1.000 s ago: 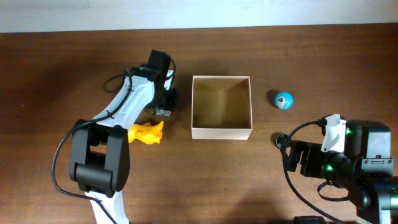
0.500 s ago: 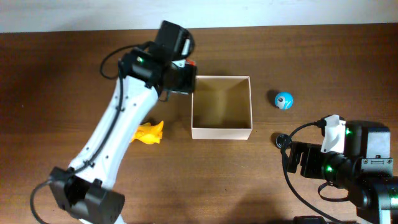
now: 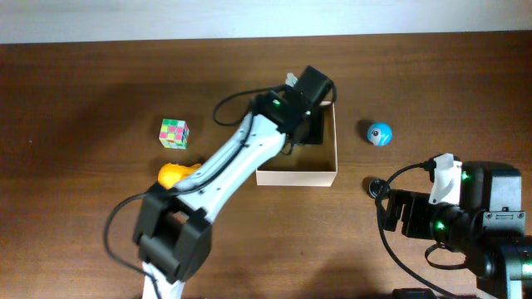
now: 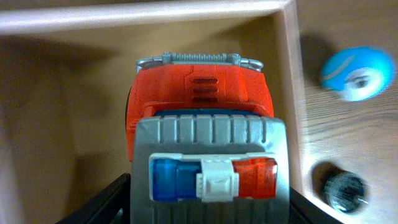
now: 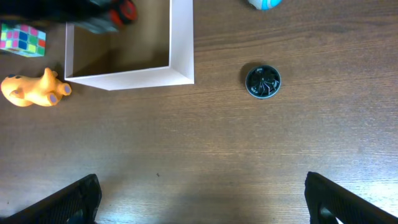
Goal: Pack container
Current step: 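Carry the truck into the white box and release it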
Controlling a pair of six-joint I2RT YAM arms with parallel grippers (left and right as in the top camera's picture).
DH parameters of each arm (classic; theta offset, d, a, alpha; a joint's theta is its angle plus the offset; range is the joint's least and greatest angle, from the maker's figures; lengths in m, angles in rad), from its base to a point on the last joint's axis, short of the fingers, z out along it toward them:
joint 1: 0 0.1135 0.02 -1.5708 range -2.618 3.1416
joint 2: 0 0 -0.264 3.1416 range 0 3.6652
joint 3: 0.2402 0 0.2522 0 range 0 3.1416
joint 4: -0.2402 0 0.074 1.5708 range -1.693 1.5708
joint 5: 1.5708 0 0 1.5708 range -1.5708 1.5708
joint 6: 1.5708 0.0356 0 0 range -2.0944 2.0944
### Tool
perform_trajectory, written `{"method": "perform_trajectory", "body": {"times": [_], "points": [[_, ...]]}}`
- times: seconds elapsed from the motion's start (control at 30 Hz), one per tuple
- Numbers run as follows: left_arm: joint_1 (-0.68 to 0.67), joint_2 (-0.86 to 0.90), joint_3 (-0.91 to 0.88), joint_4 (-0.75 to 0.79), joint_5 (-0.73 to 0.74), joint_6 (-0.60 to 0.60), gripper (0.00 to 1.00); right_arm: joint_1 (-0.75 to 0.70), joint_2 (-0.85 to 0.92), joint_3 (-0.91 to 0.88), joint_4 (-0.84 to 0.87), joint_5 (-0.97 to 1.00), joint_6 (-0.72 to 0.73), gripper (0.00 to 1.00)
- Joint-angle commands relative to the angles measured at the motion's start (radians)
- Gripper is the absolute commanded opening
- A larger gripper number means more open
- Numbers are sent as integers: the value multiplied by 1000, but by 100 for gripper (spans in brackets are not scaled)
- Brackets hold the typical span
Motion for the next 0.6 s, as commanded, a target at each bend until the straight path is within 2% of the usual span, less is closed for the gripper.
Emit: {"method": "perform_trajectory", "body": {"times": [0.0,0.3,0.37,0.57], "points": [[-2,68,-6,40,-29,-45,36,-6,-2,2,2,9,-8,99],[-8,140,-6,157,41,-51,38,-6,-2,2,2,9,-8,99],[-8,140,-6,169,43,-51,51,-6,-2,2,2,9,-8,99],[-8,139,-5,176,65,-49,81,-6,-2,2,-1,9,-8,99]]}}
